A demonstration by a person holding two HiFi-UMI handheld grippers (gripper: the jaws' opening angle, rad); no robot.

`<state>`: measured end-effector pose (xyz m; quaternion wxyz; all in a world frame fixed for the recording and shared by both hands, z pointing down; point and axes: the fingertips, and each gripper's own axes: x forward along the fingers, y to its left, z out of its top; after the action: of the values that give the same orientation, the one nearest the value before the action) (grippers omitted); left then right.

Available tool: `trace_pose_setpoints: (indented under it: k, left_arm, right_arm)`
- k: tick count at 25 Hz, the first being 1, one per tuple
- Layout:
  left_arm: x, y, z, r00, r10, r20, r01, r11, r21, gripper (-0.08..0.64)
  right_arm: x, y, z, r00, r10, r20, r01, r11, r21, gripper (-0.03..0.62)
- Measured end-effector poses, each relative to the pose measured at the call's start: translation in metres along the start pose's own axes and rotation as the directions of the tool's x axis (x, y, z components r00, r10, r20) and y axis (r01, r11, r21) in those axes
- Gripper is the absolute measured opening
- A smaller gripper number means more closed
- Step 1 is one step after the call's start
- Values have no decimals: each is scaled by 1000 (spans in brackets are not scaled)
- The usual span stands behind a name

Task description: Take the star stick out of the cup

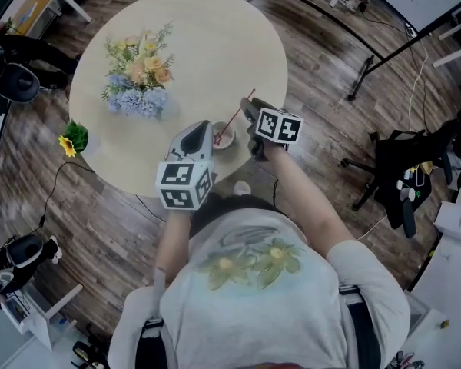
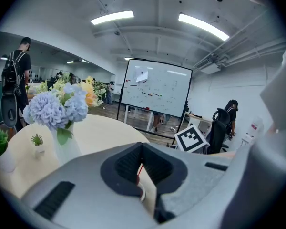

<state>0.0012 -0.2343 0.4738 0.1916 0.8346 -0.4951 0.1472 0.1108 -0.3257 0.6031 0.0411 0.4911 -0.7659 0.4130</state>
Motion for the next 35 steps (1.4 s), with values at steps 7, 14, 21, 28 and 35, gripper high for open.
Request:
trace_pose_setpoints:
  k: [7,14,21,28,35]
  left_arm:
    - [1,-3,-4,1000,4,-7,-4,1000,-1,3]
    - [1,-4,-1,1000,2,-4,-2,1000,3,3]
    - [-5,6,-1,1000,17,-3,-17,1000,-4,3]
    - [-11,14,-4,1000,15,-5,-15,1000,-17,3]
    - [-24,20,-9,1000,2,-9,-3,1000,-19,3]
  right_arm:
    - [6,-1,0,1000,7,-14,-7,1000,-7,79]
    - [8,4,2,999,31,-16,-31,1000,-4,38]
    - [8,15,3,999,41,1,-41,999,-11,32]
    - [4,24,3,998,49,24,-49,999,-12,31]
    - [-6,37,4,997,43,64,-42,999,-31,31]
